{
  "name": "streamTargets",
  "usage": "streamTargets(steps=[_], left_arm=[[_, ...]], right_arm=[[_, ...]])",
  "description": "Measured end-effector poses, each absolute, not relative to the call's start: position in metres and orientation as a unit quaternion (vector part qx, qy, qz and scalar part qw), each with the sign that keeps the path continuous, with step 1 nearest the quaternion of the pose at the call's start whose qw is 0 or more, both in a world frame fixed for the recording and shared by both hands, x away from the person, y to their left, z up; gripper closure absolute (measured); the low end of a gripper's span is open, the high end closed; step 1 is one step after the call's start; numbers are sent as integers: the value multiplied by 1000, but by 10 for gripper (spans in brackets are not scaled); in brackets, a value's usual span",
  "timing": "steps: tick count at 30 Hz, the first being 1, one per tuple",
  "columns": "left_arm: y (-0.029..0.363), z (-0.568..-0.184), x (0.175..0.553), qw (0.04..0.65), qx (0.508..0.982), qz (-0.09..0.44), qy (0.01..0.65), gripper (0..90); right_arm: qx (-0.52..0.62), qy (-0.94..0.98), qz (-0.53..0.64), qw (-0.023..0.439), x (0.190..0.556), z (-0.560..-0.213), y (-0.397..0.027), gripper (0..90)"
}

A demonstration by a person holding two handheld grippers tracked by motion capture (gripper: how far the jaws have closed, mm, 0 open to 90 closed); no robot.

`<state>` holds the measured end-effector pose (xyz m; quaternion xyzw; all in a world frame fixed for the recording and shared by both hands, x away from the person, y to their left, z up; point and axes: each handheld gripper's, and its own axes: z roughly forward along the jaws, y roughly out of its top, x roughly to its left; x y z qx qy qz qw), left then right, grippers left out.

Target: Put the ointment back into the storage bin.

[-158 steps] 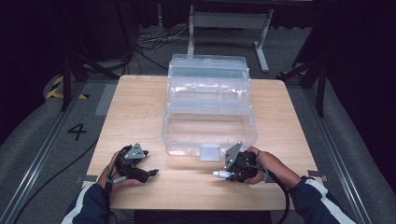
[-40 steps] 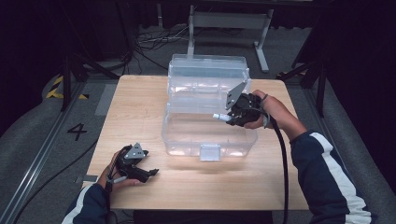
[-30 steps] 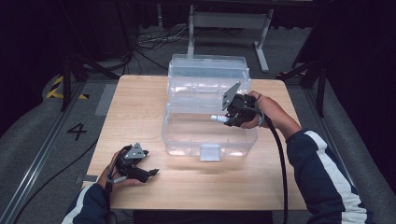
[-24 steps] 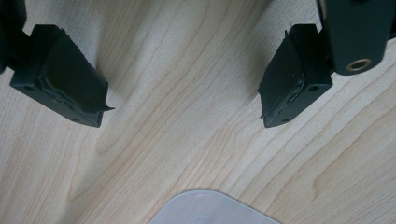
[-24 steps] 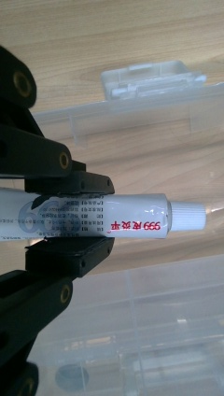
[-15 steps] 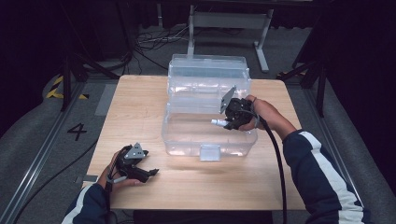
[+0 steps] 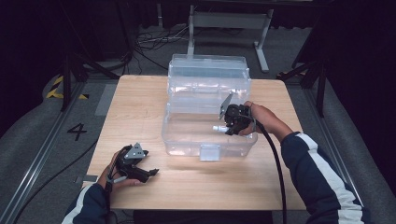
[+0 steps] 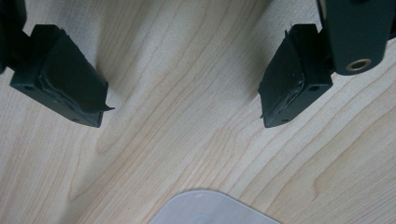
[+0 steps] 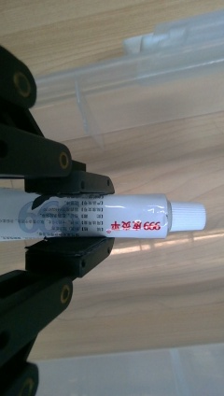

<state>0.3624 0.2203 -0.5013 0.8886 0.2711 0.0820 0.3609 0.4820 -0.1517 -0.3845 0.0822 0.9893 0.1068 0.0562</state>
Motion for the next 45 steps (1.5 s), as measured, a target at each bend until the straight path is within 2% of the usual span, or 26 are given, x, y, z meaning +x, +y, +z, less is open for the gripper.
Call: streamTargets(steps=[21, 45], left_arm=[[220, -501, 362, 361, 889, 82, 271, 158], [220, -501, 362, 361, 888, 82, 271, 158]], right_arm=[[72, 994, 82, 16, 484, -409, -151, 707], [74, 994, 77, 2, 484, -419, -149, 702]])
